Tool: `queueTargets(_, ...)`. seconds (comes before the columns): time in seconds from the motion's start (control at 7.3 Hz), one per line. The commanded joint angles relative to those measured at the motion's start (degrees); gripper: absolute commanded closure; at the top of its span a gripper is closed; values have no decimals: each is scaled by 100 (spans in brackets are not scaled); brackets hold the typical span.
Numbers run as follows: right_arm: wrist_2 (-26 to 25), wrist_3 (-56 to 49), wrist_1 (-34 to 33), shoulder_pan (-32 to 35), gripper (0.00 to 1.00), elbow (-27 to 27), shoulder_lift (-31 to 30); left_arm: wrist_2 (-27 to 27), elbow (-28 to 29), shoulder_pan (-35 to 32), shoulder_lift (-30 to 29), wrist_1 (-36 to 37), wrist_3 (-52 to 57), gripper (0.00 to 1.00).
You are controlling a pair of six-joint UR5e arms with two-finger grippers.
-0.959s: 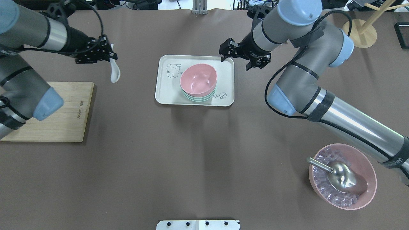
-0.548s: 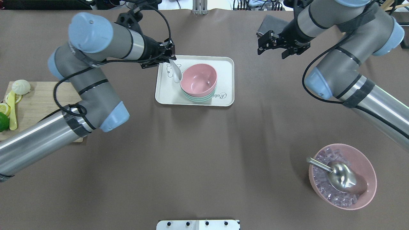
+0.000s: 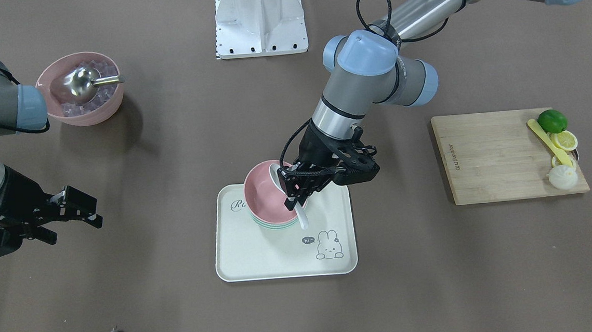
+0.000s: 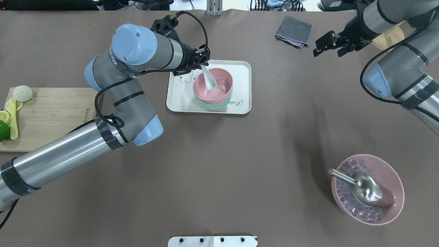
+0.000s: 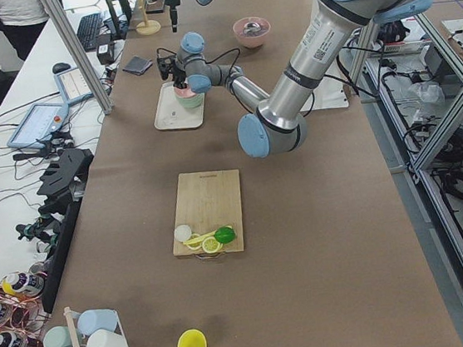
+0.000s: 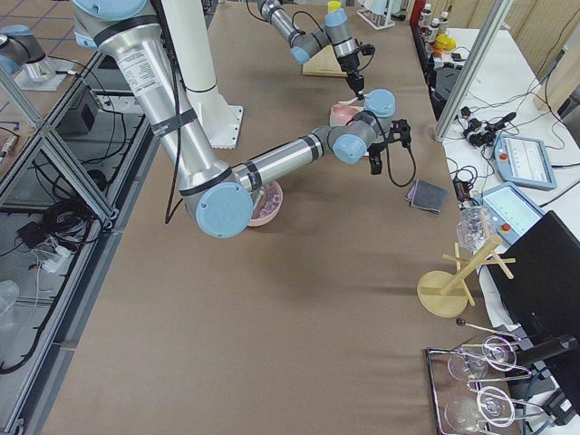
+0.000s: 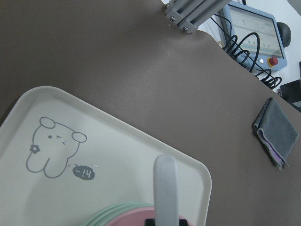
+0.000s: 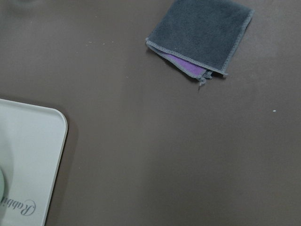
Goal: Stack pink bowl on green and place spoon
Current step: 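Carry white spoon with left gripper to pink bowl while right arm withdraws, then release the white spoon into the pink bowl with the left gripper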
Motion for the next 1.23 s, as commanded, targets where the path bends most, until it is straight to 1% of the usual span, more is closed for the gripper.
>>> queueTargets(0.0,28,-122,-1,129,0,-31,-25,140,51,26,-84,18,33,2)
queueTargets(0.14,28,-306,-1,208,0,-136,-25,158,43,26,-67,27,103,2)
queueTargets(0.27,81,-586,-1,366,0,-241,-103,158,-27,8,-41,184,513,2)
queueTargets(0.41,212,-1111,-1,637,0,-321,-322,158,-141,-18,-23,464,995,2)
queueTargets(0.55,370,-1612,-1,901,0,-469,-559,175,-385,-123,229,606,1975,2)
queueTargets(0.68,380,-2148,-1,1164,0,-506,-874,149,-910,-324,641,903,2759,2)
queueTargets(0.82,397,-2832,-10,1463,0,-619,-1182,106,-1516,-561,967,1550,3393,2)
queueTargets(0.96,398,-3230,-10,1762,0,-934,-1281,97,-2105,-720,1109,2409,3730,2)
queueTargets(1.1,398,-3721,-1,2069,0,-1276,-1343,-112,-2493,-1009,1345,2853,3951,2)
